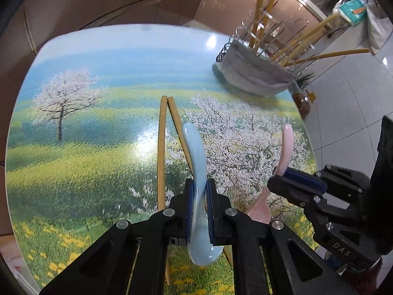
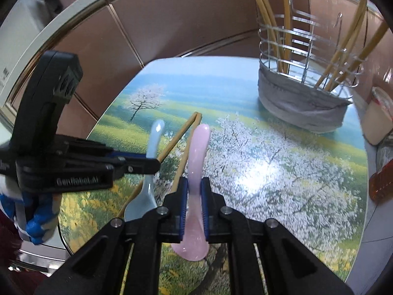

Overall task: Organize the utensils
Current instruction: 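Close the left tool on the blue spoon while the right tool grasps the pink spoon, then lift both held spoons and carry them over the wire holder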

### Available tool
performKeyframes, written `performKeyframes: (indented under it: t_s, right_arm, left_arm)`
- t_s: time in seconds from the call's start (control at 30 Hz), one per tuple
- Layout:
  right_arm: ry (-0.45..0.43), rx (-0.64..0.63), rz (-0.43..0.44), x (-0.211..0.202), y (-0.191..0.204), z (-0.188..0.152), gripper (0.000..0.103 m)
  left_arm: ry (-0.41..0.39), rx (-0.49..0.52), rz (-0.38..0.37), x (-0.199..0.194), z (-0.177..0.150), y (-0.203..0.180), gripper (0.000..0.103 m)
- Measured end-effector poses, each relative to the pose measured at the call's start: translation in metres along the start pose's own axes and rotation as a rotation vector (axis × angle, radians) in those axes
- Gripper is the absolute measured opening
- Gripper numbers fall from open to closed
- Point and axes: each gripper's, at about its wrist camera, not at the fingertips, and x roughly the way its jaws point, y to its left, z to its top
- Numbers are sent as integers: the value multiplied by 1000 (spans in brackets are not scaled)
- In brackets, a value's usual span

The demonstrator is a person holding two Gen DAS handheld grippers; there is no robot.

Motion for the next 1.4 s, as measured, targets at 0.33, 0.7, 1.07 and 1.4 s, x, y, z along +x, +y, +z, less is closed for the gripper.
performKeyframes:
  t_s: [0.33,0.7,1.07,1.4]
  right_arm:
    - [-71,-25,-55,-39,24,-15,8]
    - [-142,-42,-134,-84,36,3,8]
    - [-279,-19,-271,-148,13,83,8]
    - [-351,41,-405,-166,-32,159,8]
  left_arm:
    - [-98,1,-14,-50,-23,-3,8]
    - [-185,9,-10,-91,-15,-18,7]
    - [-251,-27,-67,-122,44,-37,7]
    - [-350,8,-86,-137,135,-82,7]
